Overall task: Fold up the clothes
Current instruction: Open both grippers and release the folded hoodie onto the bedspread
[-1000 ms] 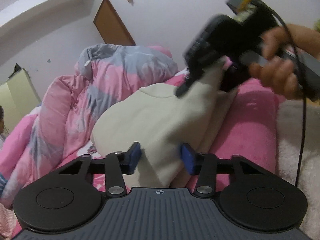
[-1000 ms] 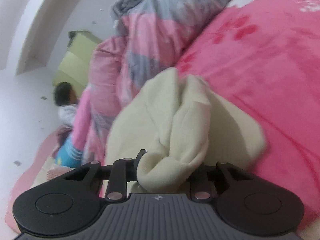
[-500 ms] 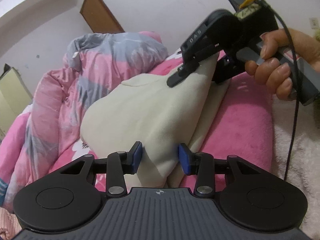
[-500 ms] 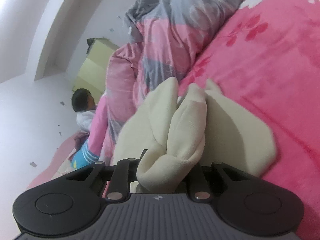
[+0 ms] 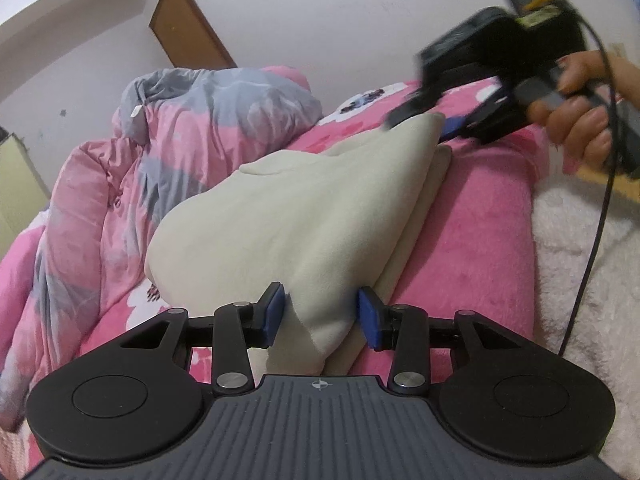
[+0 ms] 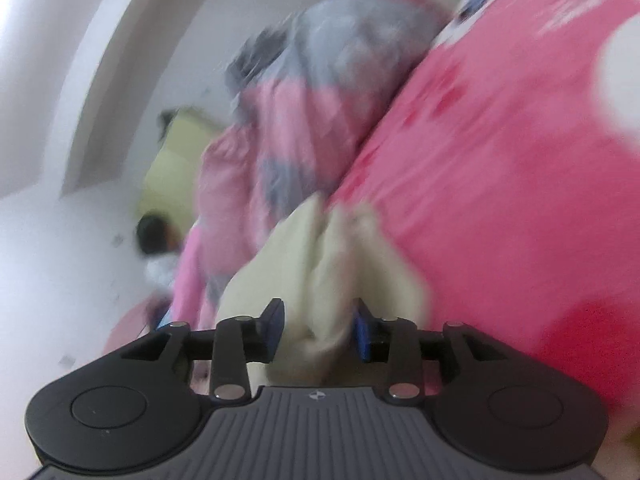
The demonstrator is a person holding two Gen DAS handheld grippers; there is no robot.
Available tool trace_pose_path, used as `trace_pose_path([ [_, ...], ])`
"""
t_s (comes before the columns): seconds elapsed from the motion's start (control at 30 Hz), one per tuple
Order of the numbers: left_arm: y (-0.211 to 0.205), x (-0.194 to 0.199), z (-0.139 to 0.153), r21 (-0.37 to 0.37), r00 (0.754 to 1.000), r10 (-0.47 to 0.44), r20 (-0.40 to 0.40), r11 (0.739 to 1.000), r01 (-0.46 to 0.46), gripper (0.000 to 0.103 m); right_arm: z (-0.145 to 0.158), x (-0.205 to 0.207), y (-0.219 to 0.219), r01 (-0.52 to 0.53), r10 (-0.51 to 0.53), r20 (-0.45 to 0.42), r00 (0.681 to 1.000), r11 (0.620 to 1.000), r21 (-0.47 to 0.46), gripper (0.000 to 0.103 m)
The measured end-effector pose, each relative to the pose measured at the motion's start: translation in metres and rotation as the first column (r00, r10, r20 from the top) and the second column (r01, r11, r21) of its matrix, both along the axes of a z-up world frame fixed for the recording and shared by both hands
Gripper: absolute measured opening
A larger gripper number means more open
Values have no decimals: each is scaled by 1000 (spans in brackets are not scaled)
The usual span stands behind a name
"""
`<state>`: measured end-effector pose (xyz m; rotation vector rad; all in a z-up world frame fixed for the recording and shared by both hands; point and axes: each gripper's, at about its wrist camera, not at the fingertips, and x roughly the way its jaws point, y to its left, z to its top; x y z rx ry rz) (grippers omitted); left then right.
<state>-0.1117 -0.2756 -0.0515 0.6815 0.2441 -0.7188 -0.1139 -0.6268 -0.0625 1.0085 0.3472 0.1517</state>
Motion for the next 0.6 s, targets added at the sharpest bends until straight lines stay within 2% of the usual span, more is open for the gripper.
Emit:
trace_pose_path([
  [0.07, 3, 0, 3, -21, 1000, -3, -18, 1000, 3, 47, 8, -18, -14, 107, -108, -17, 994, 993, -46, 39],
  [0.17, 18, 3, 13, -94, 995, -23, -92, 995, 15, 53, 34, -25, -14, 154, -153, 21, 988, 976, -152, 39],
  [0.23, 37, 6, 26, -196, 983, -41, -179, 981, 6, 54, 63, -16, 6, 117, -102, 70, 992, 957, -267, 38],
  [0.27, 48, 9, 32, -262, 972, -52, -229, 965, -10, 54, 77, -9, 19, 91, -64, 91, 994, 940, -329, 38],
  [0.33, 66, 17, 42, -382, 951, -57, -304, 922, -67, 55, 105, 13, 51, 31, 29, 123, 992, 888, -458, 36],
  [0.37, 72, 22, 46, -426, 943, -49, -329, 899, -101, 55, 116, 22, 68, 6, 73, 132, 989, 857, -515, 35],
  [0.4, 70, 27, 48, -438, 944, -27, -330, 890, -128, 55, 127, 35, 86, -22, 118, 132, 984, 821, -570, 34],
  [0.47, 60, 35, 49, -433, 951, 30, -309, 885, -169, 54, 137, 56, 112, -75, 193, 115, 974, 763, -642, 33],
  [0.57, 38, 44, 30, -381, 947, 78, -311, 903, -200, 54, 130, 96, 141, -174, 251, 5, 968, 683, -709, 31],
  [0.6, 32, 43, 23, -370, 952, 90, -292, 907, -200, 54, 119, 112, 148, -198, 236, -56, 970, 636, -746, 31],
])
